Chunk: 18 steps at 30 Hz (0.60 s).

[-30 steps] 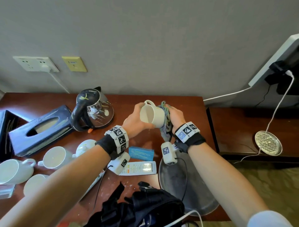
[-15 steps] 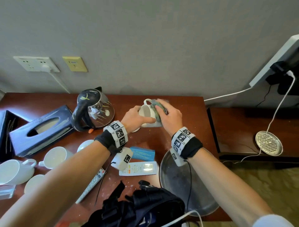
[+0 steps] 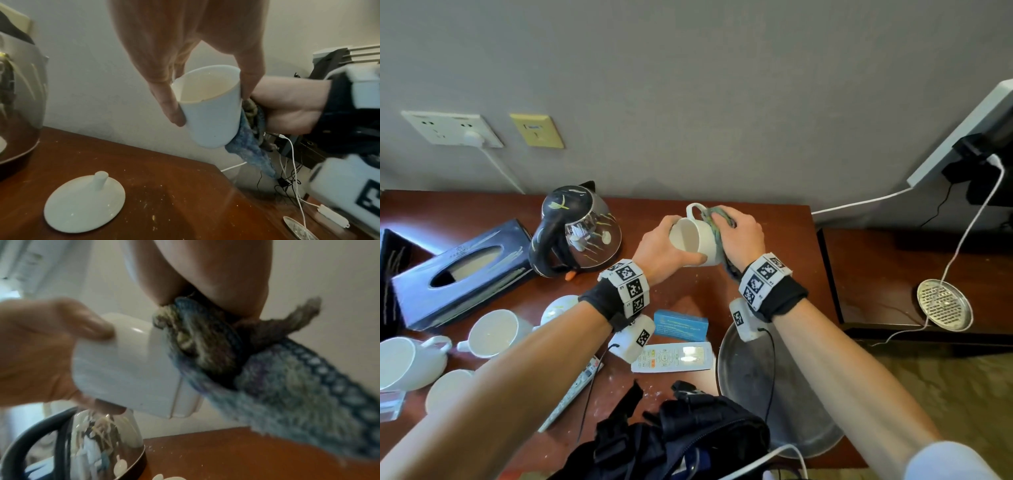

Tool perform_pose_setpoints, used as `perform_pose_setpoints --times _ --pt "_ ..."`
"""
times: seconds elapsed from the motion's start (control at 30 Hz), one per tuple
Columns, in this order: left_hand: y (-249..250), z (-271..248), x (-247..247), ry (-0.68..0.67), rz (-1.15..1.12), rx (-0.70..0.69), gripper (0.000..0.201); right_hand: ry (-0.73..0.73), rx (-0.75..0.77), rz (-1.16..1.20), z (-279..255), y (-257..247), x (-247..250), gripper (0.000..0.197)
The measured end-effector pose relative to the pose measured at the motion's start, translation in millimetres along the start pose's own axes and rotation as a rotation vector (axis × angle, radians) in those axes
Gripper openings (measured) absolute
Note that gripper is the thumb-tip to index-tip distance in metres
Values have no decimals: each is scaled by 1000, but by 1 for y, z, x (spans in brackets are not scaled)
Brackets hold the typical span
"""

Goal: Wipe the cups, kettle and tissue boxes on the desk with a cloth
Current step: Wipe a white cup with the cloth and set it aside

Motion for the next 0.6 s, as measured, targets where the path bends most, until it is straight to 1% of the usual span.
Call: perform_pose_setpoints --times 0.07,0.13,0.2,0.27,0.33,0.37,0.4,0.5,0.6 --pt "0 3 6 18 21 2 82 -18 113 -58 -10 -18 -8 29" --pt "1 2 12 48 15 0 82 -31 141 -73 -13 -20 -15 35" --pt "3 0 15 73 14 -13 83 15 73 26 -8 -8 -9 35" --pt "2 -4 11 70 15 -31 87 72 -64 136 0 12 3 30" --pt "3 -6 6 58 15 -58 89 78 -207 164 7 31 8 27" --pt "3 -6 2 46 9 -64 90 83 -255 173 9 39 10 27" --pt "4 -4 1 41 -8 -71 90 98 -275 204 11 41 10 26" --pt "8 6 -4 -16 -59 -75 90 174 -264 328 16 41 11 22" --pt "11 14 -10 -97 -104 -78 92 200 -264 330 17 47 11 24"
Point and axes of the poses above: each hand's wrist, its own z-axis towards the middle knuckle, its own x-axis out of the back of the hand, y = z × x, the point moved 10 cm from there along z, towards the middle knuckle, and after that the axes turned 15 degrees about z, right-handed, at the moved point
